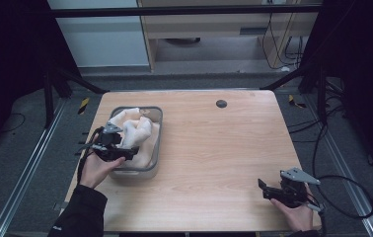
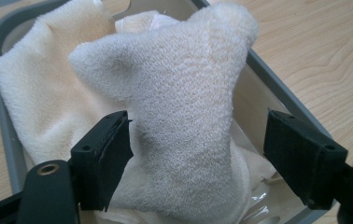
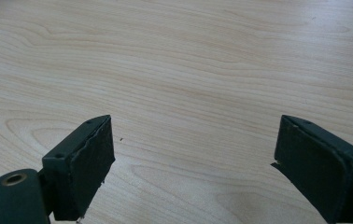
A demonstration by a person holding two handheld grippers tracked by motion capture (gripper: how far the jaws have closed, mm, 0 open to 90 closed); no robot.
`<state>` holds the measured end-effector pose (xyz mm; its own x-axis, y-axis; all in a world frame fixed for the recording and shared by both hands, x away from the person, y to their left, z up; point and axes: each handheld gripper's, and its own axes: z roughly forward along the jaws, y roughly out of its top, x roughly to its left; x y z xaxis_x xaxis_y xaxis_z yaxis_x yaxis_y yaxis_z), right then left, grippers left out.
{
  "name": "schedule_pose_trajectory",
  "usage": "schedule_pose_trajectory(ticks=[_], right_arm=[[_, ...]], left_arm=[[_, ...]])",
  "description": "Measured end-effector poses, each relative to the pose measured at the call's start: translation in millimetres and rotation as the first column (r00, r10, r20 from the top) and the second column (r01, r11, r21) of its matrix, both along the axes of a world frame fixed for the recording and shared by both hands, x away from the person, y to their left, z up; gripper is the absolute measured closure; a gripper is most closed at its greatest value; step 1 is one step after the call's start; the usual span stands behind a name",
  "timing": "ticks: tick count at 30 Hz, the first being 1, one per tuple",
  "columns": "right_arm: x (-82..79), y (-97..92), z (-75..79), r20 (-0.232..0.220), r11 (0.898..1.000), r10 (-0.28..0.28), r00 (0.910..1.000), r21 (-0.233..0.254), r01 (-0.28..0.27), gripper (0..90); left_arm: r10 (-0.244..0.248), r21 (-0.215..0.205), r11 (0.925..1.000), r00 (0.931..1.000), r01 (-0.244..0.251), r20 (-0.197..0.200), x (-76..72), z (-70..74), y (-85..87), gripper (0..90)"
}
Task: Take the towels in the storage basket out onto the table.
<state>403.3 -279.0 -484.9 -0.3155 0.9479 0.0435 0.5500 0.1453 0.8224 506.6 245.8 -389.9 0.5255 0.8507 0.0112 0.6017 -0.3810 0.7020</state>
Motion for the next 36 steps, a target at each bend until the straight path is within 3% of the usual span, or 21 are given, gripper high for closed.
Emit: schedule_pose_trajectory(ticks=[10, 22, 24, 29, 36], right_arm=[[1.2, 0.3, -1.4, -0.004, 1.000, 0.007, 1.0000, -0.012, -0.007, 11.6], [1.2, 1.4, -1.6, -0.015, 1.000, 0.015, 0.9998, -0.011, -0.015, 11.4], [1.3, 1.4, -1.6, -0.016, 1.000, 0.016, 0.9997, -0.011, -0.016, 11.4], [1.3, 1.1, -1.5, -0.016, 1.000, 0.015, 0.9998, -0.011, -0.015, 11.4], [1.7, 0.5, -1.8, -0.009, 1.000, 0.015, 0.9998, -0.017, -0.015, 11.4]], left_arm=[[0.013, 0.055, 0.9984, 0.9995, -0.012, -0.028, 7.7, -12.5, -0.7, 30.2], [0.046, 0.080, 0.9959, 0.9978, -0.042, -0.049, 12.3, -16.5, -1.7, 45.0], [0.054, 0.082, 0.9954, 0.9971, -0.049, -0.054, 12.7, -17.2, -1.3, 52.4], [0.059, 0.093, 0.9942, 0.9960, -0.053, -0.066, 12.7, -17.8, -1.2, 59.3], [0.074, 0.101, 0.9925, 0.9960, -0.069, -0.050, 11.7, -14.9, -1.7, 65.6]])
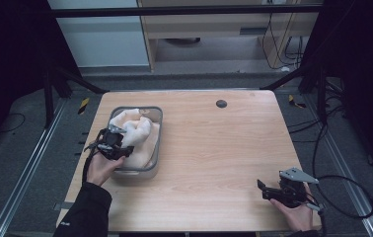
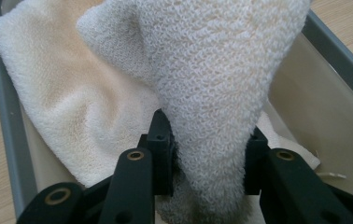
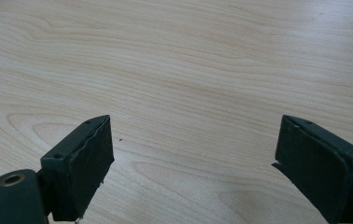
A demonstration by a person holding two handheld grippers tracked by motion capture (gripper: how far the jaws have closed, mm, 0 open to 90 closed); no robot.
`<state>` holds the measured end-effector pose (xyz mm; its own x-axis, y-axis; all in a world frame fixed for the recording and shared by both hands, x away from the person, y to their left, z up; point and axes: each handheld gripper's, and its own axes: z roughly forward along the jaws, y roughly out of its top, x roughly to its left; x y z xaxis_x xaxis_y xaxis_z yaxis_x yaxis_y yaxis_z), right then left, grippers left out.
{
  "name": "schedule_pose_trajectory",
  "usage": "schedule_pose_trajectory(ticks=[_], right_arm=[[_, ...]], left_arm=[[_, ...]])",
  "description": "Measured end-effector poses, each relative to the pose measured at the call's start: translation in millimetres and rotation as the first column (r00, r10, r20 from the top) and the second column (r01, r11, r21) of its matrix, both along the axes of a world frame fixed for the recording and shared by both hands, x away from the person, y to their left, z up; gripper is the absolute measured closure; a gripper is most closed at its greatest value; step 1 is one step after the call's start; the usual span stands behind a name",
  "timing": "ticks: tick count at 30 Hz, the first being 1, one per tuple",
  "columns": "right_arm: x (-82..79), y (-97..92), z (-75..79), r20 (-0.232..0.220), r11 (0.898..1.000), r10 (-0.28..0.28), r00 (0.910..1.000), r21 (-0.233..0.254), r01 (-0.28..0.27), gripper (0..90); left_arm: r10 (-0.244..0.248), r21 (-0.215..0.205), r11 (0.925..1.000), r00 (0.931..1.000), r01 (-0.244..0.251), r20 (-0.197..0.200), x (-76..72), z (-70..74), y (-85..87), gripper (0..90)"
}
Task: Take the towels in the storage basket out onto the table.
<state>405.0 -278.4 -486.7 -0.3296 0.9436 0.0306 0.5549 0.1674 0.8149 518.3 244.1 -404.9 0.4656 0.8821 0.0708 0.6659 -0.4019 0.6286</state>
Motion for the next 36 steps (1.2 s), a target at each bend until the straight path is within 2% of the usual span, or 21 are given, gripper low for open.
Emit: schedule_pose_trajectory(ticks=[8, 17, 24, 36], right_arm=[[-0.4, 0.4, 0.4, -0.006, 1.000, -0.002, 1.0000, 0.008, 0.002, 11.4], [-0.4, 0.4, 0.5, -0.004, 1.000, 0.000, 1.0000, 0.005, 0.000, 11.2], [-0.1, 0.2, 0.3, 0.002, 1.000, 0.001, 1.0000, -0.001, -0.001, 11.2], [0.0, 0.2, 0.1, 0.006, 1.000, 0.003, 1.0000, -0.006, -0.003, 11.1]], left_arm=[[0.009, -0.022, 0.9997, 0.9994, -0.008, 0.033, -2.4, 15.3, 1.9, 67.7], [0.000, -0.035, 0.9994, 0.9979, 0.002, 0.065, -8.6, 42.5, 3.8, 68.1], [-0.007, -0.037, 0.9993, 0.9952, 0.010, 0.098, -13.6, 59.6, 3.6, 68.4], [0.003, -0.069, 0.9976, 0.9893, 0.007, 0.146, -19.5, 85.3, 11.0, 68.6]])
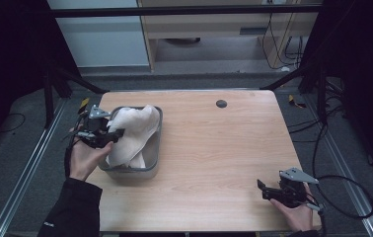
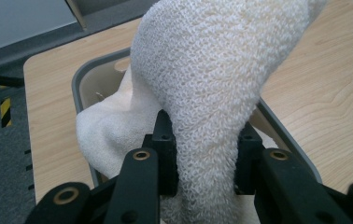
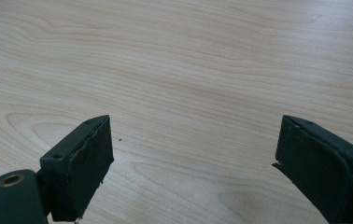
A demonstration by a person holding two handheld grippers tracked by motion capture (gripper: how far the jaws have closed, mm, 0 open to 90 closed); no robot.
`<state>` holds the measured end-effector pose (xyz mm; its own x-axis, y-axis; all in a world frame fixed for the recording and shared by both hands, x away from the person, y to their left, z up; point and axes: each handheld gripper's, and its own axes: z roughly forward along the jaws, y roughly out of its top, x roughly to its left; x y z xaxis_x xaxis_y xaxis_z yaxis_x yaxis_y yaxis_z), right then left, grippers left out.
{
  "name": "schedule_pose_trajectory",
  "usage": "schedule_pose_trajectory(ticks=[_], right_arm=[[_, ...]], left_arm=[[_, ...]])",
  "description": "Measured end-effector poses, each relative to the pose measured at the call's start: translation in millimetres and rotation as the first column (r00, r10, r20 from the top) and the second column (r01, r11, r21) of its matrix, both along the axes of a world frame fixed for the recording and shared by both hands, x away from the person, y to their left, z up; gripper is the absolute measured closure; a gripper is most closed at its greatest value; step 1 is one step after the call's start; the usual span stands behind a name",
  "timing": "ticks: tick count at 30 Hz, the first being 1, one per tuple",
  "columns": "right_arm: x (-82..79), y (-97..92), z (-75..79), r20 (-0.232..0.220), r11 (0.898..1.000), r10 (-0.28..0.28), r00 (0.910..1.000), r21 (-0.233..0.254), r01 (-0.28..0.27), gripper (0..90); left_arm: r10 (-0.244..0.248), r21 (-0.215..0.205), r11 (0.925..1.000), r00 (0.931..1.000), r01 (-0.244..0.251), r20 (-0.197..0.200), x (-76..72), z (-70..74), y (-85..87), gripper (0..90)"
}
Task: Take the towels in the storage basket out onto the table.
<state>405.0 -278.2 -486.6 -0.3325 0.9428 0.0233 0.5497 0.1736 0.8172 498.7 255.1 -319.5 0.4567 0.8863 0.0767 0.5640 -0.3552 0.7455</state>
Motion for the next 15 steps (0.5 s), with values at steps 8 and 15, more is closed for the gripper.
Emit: schedule_pose_trajectory(ticks=[8, 15], right_arm=[[0.0, 0.0, 0.1, 0.001, 1.000, 0.001, 1.0000, 0.000, -0.001, 11.1], [0.2, 0.1, 0.0, 0.000, 1.000, 0.002, 1.0000, -0.001, -0.002, 11.1]], left_arm=[[-0.017, -0.003, 0.9998, 0.9996, 0.017, 0.023, -5.9, 16.4, -1.4, 68.7], [-0.043, 0.001, 0.9991, 0.9987, 0.043, 0.027, -9.8, 29.5, -7.6, 68.6]])
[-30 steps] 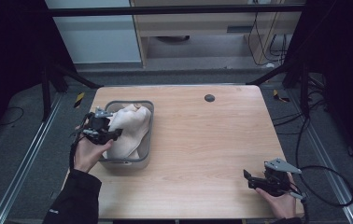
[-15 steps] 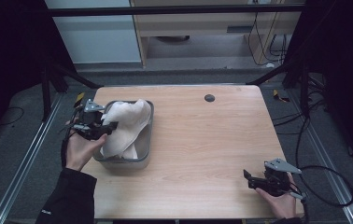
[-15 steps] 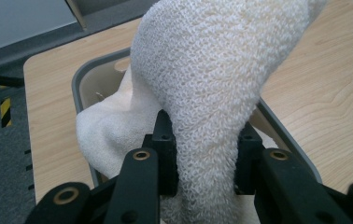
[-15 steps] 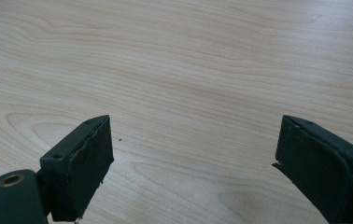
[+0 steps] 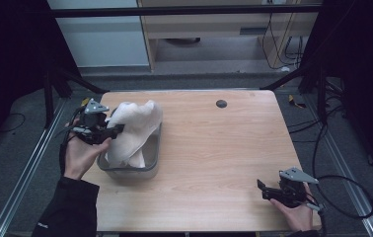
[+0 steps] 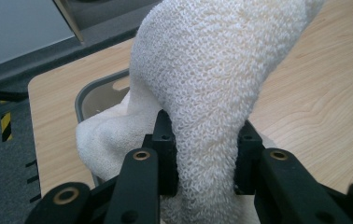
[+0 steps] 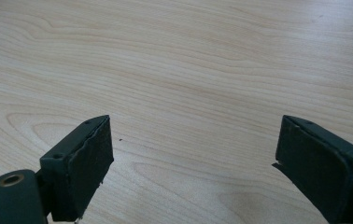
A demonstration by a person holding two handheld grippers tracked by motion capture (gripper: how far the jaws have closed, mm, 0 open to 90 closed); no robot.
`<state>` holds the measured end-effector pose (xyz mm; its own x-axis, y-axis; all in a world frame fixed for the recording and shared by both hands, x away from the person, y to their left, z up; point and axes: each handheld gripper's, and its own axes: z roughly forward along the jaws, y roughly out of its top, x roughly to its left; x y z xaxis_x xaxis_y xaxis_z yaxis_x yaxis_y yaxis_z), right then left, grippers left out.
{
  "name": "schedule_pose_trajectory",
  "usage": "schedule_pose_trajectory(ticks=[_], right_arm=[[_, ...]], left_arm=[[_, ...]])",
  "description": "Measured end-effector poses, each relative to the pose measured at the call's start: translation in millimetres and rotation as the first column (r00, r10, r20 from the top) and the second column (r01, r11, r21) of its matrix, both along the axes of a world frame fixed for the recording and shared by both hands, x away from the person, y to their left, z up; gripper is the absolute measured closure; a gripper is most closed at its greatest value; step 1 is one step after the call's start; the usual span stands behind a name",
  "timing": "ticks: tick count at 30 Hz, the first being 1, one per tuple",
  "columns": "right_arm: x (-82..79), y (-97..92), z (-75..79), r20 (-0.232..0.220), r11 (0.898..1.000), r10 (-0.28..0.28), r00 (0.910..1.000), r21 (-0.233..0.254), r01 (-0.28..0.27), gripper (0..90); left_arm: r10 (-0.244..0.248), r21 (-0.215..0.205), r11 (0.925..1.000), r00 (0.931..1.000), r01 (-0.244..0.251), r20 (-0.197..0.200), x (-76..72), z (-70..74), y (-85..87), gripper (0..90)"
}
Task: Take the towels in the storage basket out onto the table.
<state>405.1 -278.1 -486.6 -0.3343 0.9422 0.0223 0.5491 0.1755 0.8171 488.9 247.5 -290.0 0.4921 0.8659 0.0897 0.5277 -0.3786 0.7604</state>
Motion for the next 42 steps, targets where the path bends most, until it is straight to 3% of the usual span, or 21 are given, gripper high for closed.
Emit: schedule_pose_trajectory(ticks=[14, 22, 24, 32, 42], right_arm=[[-0.4, -0.5, 0.5, 0.002, 1.000, -0.001, 1.0000, 0.003, 0.001, 11.0], [-0.8, -0.7, 0.8, -0.003, 1.000, -0.006, 1.0000, 0.011, 0.006, 10.9], [-0.6, -1.1, 0.5, 0.000, 1.000, -0.006, 1.0000, 0.006, 0.005, 10.9], [-0.8, -1.3, 0.6, 0.006, 1.000, -0.006, 1.0000, 0.004, 0.006, 10.8], [-1.7, -1.8, 1.5, 0.002, 1.000, -0.010, 1.0000, 0.015, 0.010, 10.7]], left_arm=[[-0.048, 0.006, 0.9988, 0.9986, 0.048, 0.025, -11.5, 26.6, -7.3, 68.6], [-0.090, 0.014, 0.9959, 0.9958, 0.089, 0.021, -16.9, 37.3, -21.3, 68.6], [-0.111, 0.018, 0.9937, 0.9931, 0.111, 0.036, -17.8, 40.7, -25.4, 68.6], [-0.157, 0.020, 0.9874, 0.9870, 0.157, 0.032, -24.9, 48.6, -46.4, 68.5], [-0.225, 0.032, 0.9741, 0.9732, 0.224, 0.046, -28.5, 54.6, -77.9, 68.5]])
